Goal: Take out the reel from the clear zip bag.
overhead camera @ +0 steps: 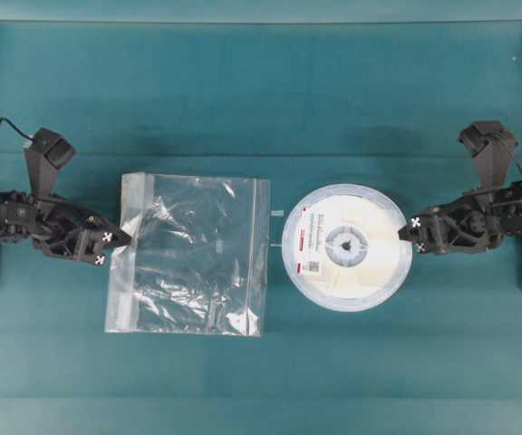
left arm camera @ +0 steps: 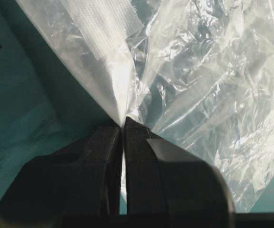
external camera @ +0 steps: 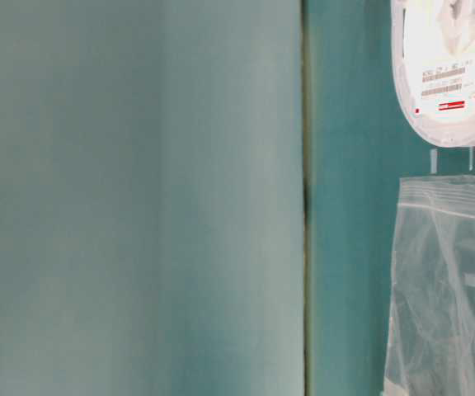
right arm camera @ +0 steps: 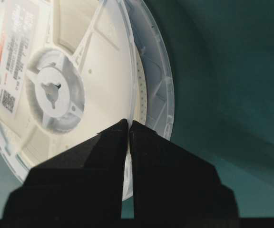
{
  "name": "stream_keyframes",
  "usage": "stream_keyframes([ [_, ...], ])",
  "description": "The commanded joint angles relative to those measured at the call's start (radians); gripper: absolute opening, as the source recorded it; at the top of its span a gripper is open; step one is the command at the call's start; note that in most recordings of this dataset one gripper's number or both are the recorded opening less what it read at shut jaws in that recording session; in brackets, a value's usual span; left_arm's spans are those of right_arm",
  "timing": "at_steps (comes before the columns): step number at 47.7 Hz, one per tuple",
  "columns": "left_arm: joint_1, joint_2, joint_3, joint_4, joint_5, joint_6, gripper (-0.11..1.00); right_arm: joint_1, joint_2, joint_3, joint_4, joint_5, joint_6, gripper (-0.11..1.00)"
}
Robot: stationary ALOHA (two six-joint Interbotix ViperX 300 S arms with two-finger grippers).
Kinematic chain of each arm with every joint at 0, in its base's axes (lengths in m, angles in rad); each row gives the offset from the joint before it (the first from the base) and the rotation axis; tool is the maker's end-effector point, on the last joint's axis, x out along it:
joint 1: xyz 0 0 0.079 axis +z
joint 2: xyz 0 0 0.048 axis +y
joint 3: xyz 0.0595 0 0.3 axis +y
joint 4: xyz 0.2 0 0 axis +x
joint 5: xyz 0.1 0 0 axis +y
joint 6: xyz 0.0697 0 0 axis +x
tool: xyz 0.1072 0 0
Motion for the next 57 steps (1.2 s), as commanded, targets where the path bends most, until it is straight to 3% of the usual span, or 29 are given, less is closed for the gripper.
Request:
stream_keyframes([
  [1, 0.008, 0.0, -0.012, -0.002, -0.003, 0.0, 0.0, -0.002, -0.006, -0.005, 0.0, -0.002, 0.005, 0.04],
  [51, 0.008, 0.0, -0.015, -0.002, -0.003, 0.0, 0.0, -0.005, -0.008, -0.011, 0.0, -0.002, 0.003, 0.04],
  [57, 0.008, -0.003, -0.015, -0.002, -0.003, 0.0, 0.0, -0.005, -0.006, -0.012, 0.0, 0.0, 0.003, 0.19],
])
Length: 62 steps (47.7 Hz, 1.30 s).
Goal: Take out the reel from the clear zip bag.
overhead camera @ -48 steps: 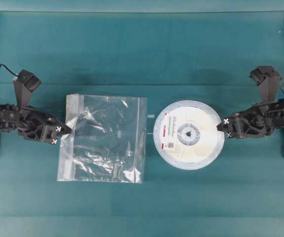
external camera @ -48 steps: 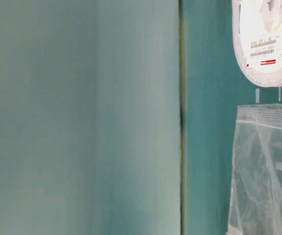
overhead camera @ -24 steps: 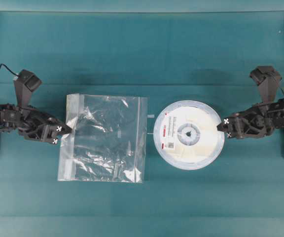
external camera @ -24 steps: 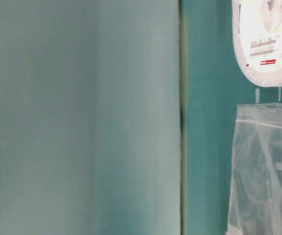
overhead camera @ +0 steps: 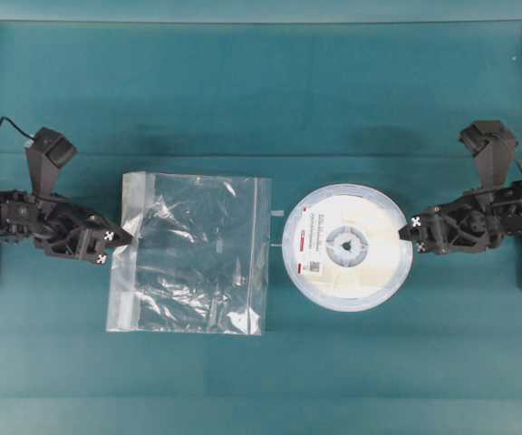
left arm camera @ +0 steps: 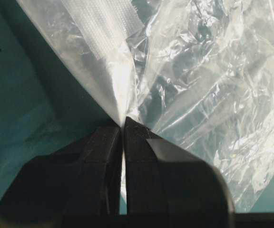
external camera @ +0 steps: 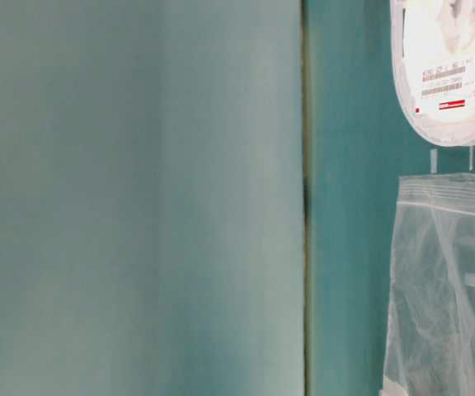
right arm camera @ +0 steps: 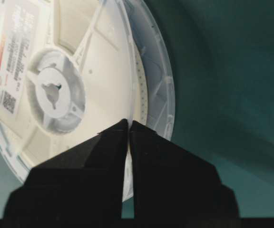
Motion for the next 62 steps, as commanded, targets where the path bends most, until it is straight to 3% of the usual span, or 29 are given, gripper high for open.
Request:
stream_keyframes([
  [1, 0.006, -0.005, -0.009, -0.002, -0.003, 0.002, 0.0, -0.002, -0.006, -0.014, 0.0, -0.002, 0.003, 0.24],
  [10, 0.006, -0.006, -0.009, -0.002, -0.005, 0.003, 0.0, -0.002, -0.005, -0.028, -0.005, -0.002, -0.006, 0.77],
  [15, 0.006, -0.008, -0.011, -0.002, -0.005, 0.003, 0.0, -0.002, -0.005, -0.034, -0.017, -0.002, -0.012, 0.95],
  [32, 0.006, -0.009, -0.006, -0.002, -0.005, 0.005, 0.0, -0.009, -0.006, -0.035, -0.015, -0.002, -0.011, 0.94],
  [37, 0.006, -0.012, -0.008, -0.002, -0.005, 0.005, 0.05, -0.012, -0.006, -0.035, -0.015, -0.002, -0.012, 0.94],
  [42, 0.006, -0.017, -0.009, -0.002, -0.005, 0.005, 0.22, -0.012, -0.008, -0.035, -0.017, -0.002, -0.012, 0.94],
  [54, 0.005, -0.028, -0.011, -0.002, -0.003, 0.006, 0.87, -0.012, -0.038, -0.035, -0.026, -0.002, -0.015, 0.94],
  [57, 0.005, -0.031, -0.012, -0.002, -0.005, 0.006, 0.96, -0.012, -0.051, -0.032, -0.029, -0.002, -0.015, 0.94],
  [62, 0.005, -0.035, -0.009, -0.002, -0.003, 0.006, 0.94, -0.012, -0.077, -0.032, -0.044, -0.002, -0.017, 0.94],
])
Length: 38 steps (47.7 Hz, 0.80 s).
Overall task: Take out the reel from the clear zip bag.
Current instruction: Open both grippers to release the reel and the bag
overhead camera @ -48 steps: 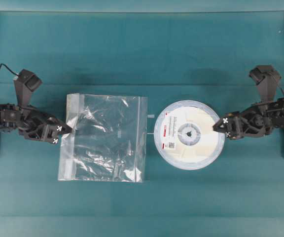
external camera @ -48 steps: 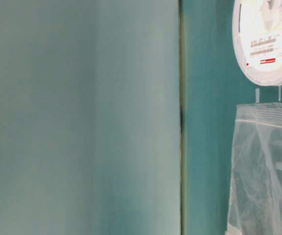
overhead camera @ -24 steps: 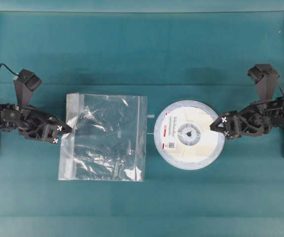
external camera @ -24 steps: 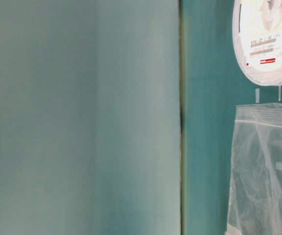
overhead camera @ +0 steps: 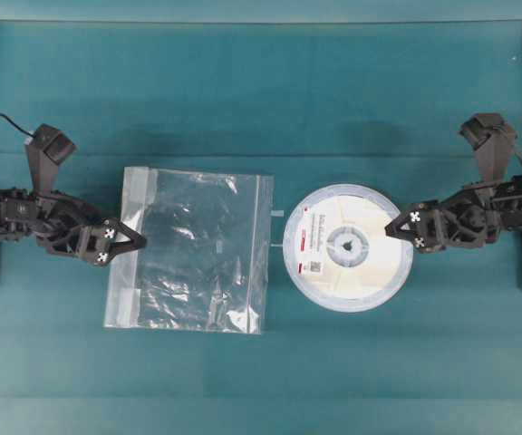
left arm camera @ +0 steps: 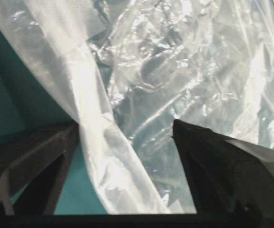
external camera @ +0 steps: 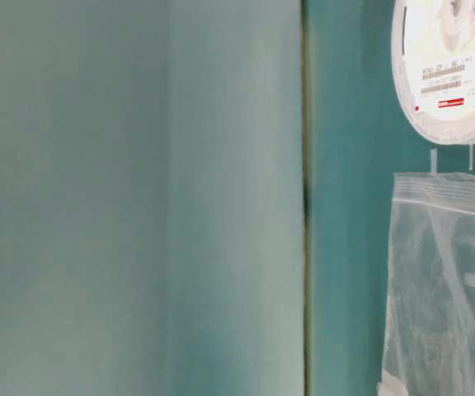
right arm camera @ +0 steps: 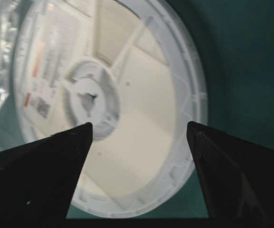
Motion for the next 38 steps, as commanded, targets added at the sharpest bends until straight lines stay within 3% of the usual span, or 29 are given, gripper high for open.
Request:
stream_keyframes([
  [1, 0.003, -0.008, -0.002, -0.002, 0.003, 0.003, 0.94, -0.002, -0.031, -0.011, -0.015, -0.003, -0.017, 0.94],
  [9, -0.002, -0.044, 0.002, -0.002, 0.043, 0.005, 0.95, -0.006, -0.091, -0.014, -0.048, 0.021, -0.041, 0.94],
  [20, -0.002, -0.201, -0.017, 0.005, 0.227, 0.032, 0.95, -0.009, -0.192, -0.037, -0.097, 0.083, -0.064, 0.94],
  [38, -0.003, -0.588, -0.032, 0.006, 0.407, 0.204, 0.94, -0.009, -0.319, -0.077, -0.216, 0.187, -0.12, 0.94],
])
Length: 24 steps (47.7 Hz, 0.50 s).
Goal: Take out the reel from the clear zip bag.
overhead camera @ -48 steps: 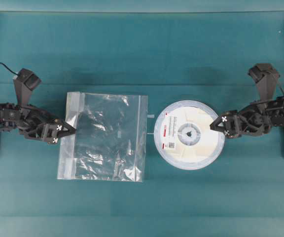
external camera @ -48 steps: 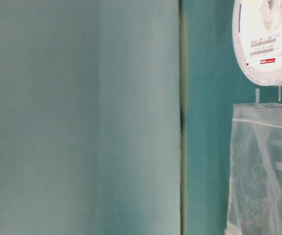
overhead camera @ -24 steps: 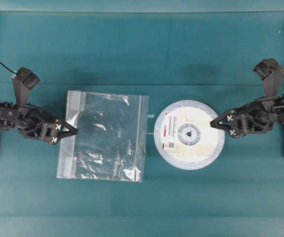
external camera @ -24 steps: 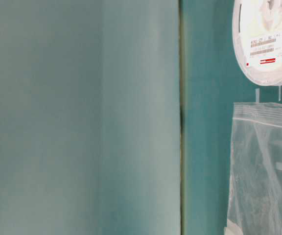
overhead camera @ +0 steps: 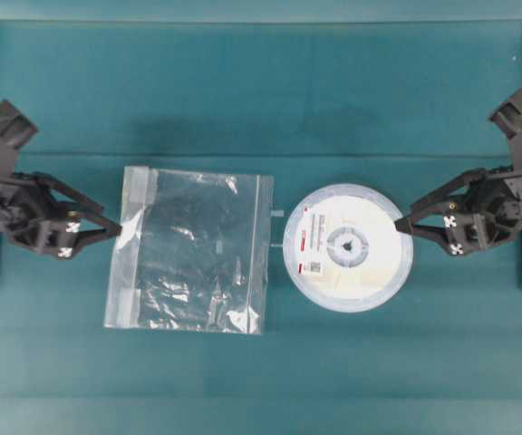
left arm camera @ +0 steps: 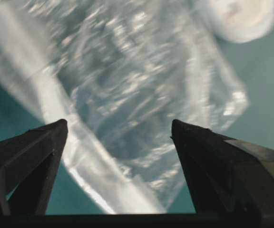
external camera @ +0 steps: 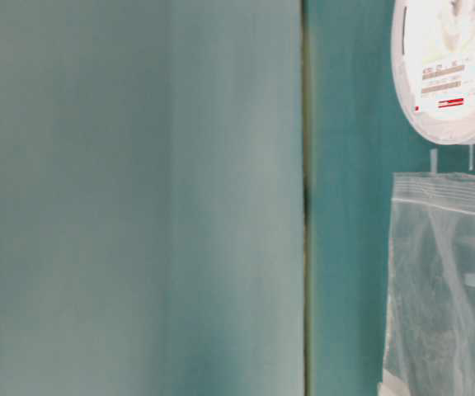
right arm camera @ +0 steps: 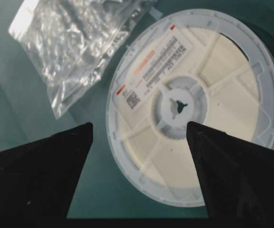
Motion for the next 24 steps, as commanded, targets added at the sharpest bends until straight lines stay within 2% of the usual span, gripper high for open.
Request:
stream_keyframes([
  [1, -0.005, -0.089, -0.021, 0.005, 0.028, 0.035, 0.94, -0.002, -0.015, -0.026, -0.028, 0.011, -0.02, 0.94],
  [4, -0.003, -0.149, -0.021, 0.005, 0.057, 0.069, 0.94, 0.0, -0.023, -0.029, -0.055, 0.017, -0.023, 0.94],
  [9, -0.009, -0.216, -0.023, 0.006, 0.103, 0.124, 0.94, 0.0, -0.04, -0.041, -0.13, 0.011, -0.025, 0.94],
  [20, -0.051, -0.304, -0.032, 0.005, 0.158, 0.287, 0.94, 0.018, -0.072, -0.075, -0.353, -0.009, -0.026, 0.94],
  [24, -0.063, -0.319, -0.038, 0.005, 0.158, 0.345, 0.94, 0.026, -0.083, -0.081, -0.41, -0.021, -0.026, 0.94],
])
